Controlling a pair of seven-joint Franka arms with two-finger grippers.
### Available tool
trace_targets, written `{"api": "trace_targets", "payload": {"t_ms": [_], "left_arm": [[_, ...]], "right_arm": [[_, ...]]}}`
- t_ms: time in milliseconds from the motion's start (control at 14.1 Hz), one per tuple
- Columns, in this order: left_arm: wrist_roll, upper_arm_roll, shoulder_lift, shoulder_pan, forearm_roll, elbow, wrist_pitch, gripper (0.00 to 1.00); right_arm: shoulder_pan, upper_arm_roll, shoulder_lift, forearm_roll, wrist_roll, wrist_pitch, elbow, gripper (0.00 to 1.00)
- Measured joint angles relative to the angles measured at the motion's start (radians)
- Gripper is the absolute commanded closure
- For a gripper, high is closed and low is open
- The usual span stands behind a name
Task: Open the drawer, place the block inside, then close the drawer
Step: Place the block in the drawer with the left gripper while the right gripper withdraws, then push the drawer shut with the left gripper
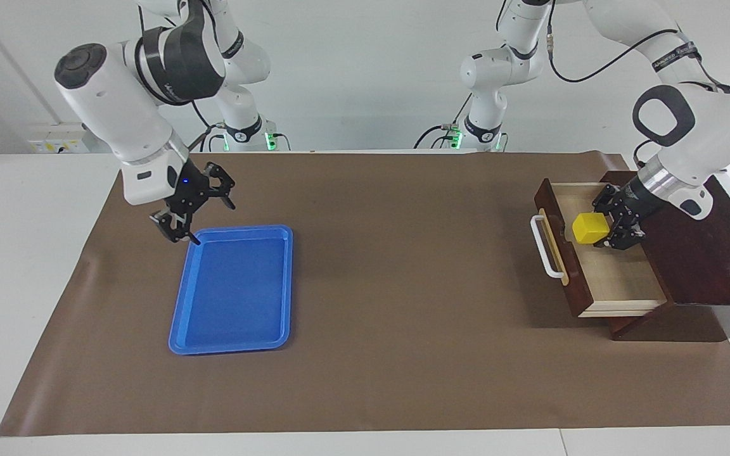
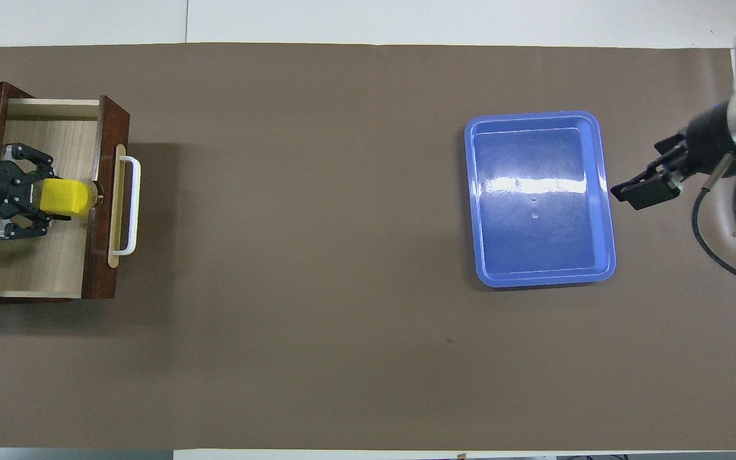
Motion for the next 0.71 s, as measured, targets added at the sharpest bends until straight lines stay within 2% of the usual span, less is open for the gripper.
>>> {"api": "trace_targets", "payload": {"t_ms": [71,141,424,566,707], "left_arm": [[0.01,0.0,-0.001,0.0,0.008,-0.017,0.018,0.4],[0.017,0.0,-0.002,0.0,0.015,-0.025,0.025,0.0],[0.022,-0.005,-0.008,-0.002,0.079,-0.009,-0.001,0.0],[0.013,-0.007,-0.006,-0.002,0.09,0.072,-0.093,0.0],[-0.058,-0.011,0.007,-0.03,0.091,0.197,-0.197,0.0]], "right_arm": [[-0.01,-0.002,-0.03,-0.025,0.095,-0.045,0.001,0.0],[-0.016,-0.003,-0.058,-0.052,0.183,-0.092,0.001,0.0],[-0.035,-0.017,-0.153,-0.123,0.449,-0.243,0.003,0.0],[-0.044,-0.027,-0.181,-0.143,0.512,-0.282,0.002,0.0],[-0.044,-0.032,-0.185,-0.163,0.527,-0.282,0.002,0.0]]}}
